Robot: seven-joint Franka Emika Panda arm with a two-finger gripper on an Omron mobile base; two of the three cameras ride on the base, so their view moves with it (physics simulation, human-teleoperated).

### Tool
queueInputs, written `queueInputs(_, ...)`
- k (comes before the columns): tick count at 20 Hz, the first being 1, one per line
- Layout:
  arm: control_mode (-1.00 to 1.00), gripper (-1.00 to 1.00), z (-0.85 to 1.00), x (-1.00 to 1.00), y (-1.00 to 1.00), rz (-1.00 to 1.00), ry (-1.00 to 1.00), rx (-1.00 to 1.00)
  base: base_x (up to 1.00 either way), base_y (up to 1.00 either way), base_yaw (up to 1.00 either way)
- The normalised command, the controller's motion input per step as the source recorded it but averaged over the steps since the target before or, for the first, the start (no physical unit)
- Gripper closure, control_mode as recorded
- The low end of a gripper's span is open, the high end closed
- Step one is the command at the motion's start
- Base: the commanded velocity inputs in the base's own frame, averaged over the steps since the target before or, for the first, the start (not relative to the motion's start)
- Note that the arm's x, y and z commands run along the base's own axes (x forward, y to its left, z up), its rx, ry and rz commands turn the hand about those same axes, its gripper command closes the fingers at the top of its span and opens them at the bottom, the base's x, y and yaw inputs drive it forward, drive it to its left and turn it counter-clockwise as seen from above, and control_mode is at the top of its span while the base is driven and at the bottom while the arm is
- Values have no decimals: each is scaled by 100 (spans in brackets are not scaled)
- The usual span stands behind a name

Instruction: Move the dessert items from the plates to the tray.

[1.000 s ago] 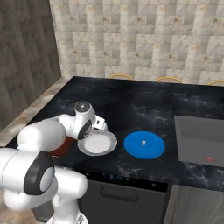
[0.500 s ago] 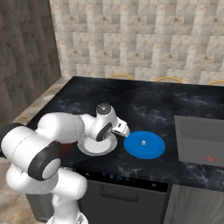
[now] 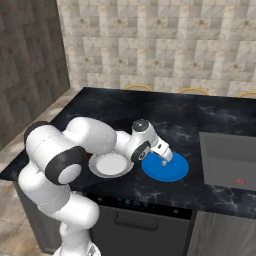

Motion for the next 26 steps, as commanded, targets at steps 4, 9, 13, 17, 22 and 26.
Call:
queueInputs(4, -100, -100, -1, 19, -91, -15, 0, 0, 0, 0, 0)
queueInputs(9, -100, -100, 0, 18, -6, 0, 5, 0, 0, 0, 0)
queueInputs(13, -100, -100, 0, 3, -24, 12, 9, 5, 0, 0, 0)
queueInputs(17, -100, -100, 0, -1, -10, 22, 13, 2, 0, 0, 0)
queueInputs(22, -100, -100, 0, 0, 0, 8, 5, 0, 0, 0, 0)
queueInputs(26, -100, -100, -6, 0, 0, 0, 0, 0, 0, 0, 0)
